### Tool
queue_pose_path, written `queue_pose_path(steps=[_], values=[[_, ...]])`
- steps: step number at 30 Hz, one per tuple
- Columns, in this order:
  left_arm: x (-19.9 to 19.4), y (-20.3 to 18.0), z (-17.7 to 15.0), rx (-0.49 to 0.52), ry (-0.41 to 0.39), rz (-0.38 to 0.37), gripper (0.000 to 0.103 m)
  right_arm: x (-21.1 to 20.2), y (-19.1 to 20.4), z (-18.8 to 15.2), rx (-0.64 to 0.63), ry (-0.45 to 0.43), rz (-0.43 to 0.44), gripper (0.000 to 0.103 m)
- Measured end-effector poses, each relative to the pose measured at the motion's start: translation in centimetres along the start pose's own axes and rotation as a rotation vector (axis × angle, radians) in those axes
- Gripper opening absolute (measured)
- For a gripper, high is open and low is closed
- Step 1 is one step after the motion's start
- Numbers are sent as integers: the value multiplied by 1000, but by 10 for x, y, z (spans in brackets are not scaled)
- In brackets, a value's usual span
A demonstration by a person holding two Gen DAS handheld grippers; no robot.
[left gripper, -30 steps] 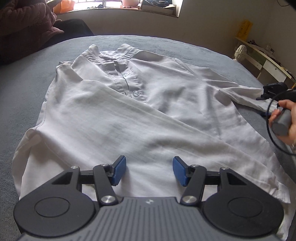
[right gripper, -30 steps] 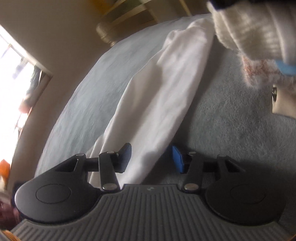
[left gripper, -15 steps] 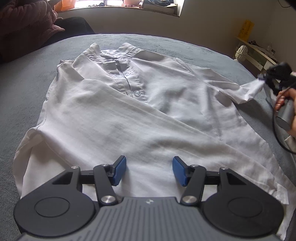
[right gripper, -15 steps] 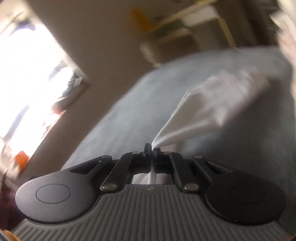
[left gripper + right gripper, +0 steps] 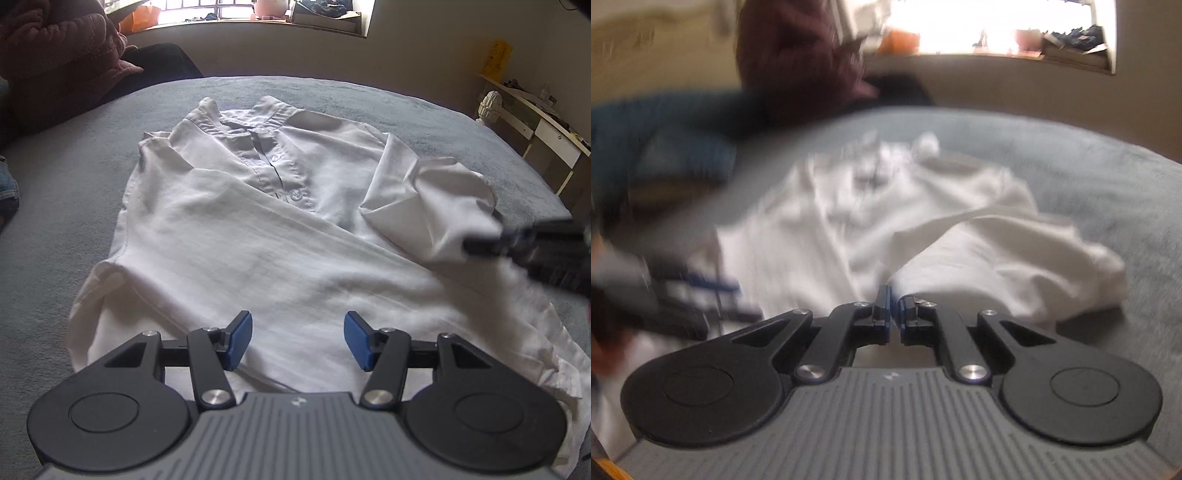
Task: Fold clothes
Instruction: 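Grasp the sleeve with the right gripper and fold it across the shirt body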
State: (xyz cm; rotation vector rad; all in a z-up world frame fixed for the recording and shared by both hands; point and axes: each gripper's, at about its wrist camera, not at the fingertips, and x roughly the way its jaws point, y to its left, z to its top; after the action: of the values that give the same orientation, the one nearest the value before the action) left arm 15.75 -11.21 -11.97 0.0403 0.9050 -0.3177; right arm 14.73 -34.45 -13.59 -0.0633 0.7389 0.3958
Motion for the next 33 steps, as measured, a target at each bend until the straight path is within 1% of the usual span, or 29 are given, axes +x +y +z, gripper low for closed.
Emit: queue_pose_path(steps=[1, 2, 3, 4, 5, 6, 7, 11, 14, 16, 19, 20, 23, 24, 26, 27, 29, 31, 33], values=[[-6, 2, 1, -2, -1, 2, 57, 3, 7, -6, -25, 33, -21, 13], [-12, 3, 3, -4, -1, 3, 57, 3, 8, -10, -29, 48, -38, 17], [-19, 4, 5, -1, -1, 4, 57, -2, 6, -11, -7, 39, -40, 28], [-27, 5, 8, 9, -4, 7, 57, -9, 5, -11, 22, 25, -38, 37], [-36, 6, 12, 23, -7, 11, 57, -16, 4, -11, 51, 10, -35, 41], [-44, 6, 16, 45, -12, 17, 57, -25, 1, -11, 90, -11, -21, 49], [-53, 6, 21, 63, -14, 20, 57, -36, -1, -9, 135, -34, 0, 53], [-77, 8, 39, 84, 23, 15, 57, -64, -37, -10, 363, -146, 71, 58], [-86, 12, 39, 32, 59, 24, 57, -61, -87, -20, 658, -250, 83, 60], [-90, 17, 33, -39, 87, 36, 57, -45, -122, -32, 856, -283, 63, 60], [-97, 26, 19, -153, 136, 55, 56, -11, -163, -44, 1059, -280, 50, 60], [-100, 28, 15, -183, 148, 64, 56, 1, -174, -48, 1125, -279, 55, 60], [-115, 30, 9, -246, 159, 98, 56, 31, -200, -60, 1289, -277, 121, 59], [-122, 29, 8, -263, 160, 112, 56, 39, -206, -63, 1327, -275, 139, 57], [-140, 30, 8, -312, 149, 133, 56, 40, -209, -64, 1343, -294, 166, 46], [-150, 30, 8, -337, 142, 141, 56, 40, -209, -64, 1346, -305, 179, 30], [-172, 31, 6, -380, 122, 155, 56, 39, -211, -64, 1352, -327, 205, 7], [-193, 34, 0, -427, 103, 163, 56, 39, -212, -65, 1359, -350, 231, 3], [-212, 40, -5, -469, 83, 173, 56, 26, -207, -57, 1319, -385, 263, 3]])
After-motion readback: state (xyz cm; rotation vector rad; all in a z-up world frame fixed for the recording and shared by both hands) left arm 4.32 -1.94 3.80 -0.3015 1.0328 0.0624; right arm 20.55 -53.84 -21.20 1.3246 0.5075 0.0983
